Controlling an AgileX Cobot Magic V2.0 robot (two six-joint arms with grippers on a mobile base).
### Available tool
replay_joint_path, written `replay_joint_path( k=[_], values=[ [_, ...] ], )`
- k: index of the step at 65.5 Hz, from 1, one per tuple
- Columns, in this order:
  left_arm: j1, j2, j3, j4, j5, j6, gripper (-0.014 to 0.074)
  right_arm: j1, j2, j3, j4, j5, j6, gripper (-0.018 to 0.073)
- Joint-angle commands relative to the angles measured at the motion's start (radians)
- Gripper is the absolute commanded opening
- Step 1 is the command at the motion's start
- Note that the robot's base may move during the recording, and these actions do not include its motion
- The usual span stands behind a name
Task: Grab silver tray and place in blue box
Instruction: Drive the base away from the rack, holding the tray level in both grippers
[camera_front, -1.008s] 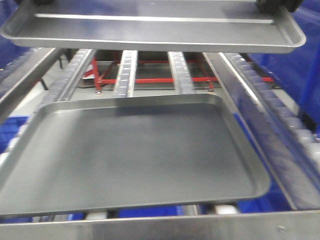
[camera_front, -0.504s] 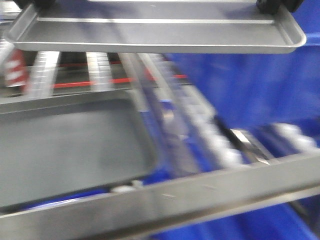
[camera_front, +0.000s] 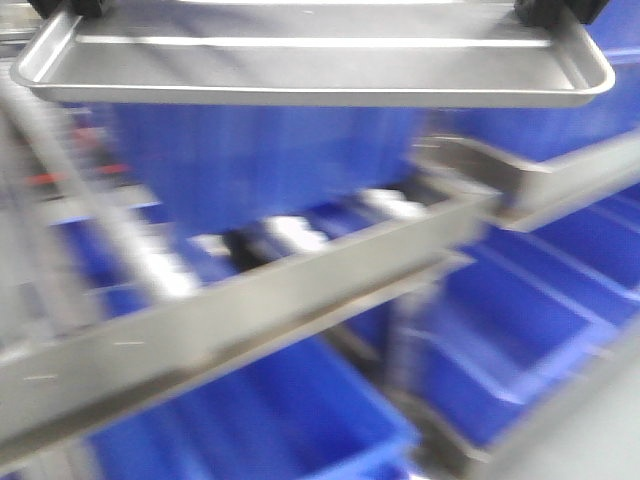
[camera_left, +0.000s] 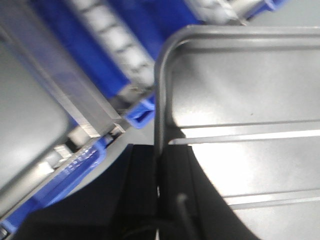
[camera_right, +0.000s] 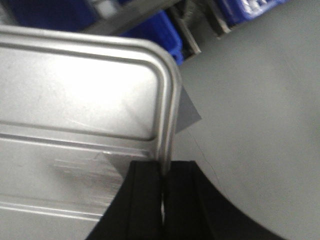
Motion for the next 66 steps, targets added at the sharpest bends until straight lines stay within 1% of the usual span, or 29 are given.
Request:
replay_joint_path(
  k=[1, 66],
  values=[
    [-0.002, -0.031, -0.032, 0.065, 0.041, -0.001, -0.0104, -0.006, -0.035, -0.034, -0.084, 0.018, -0.022, 0.0057],
    [-0.002, -0.031, -0.032, 0.064, 0.041, -0.001, -0.0104, -0.006, -0.035, -0.034, -0.084, 0.018, -0.022, 0.0057]
  ],
)
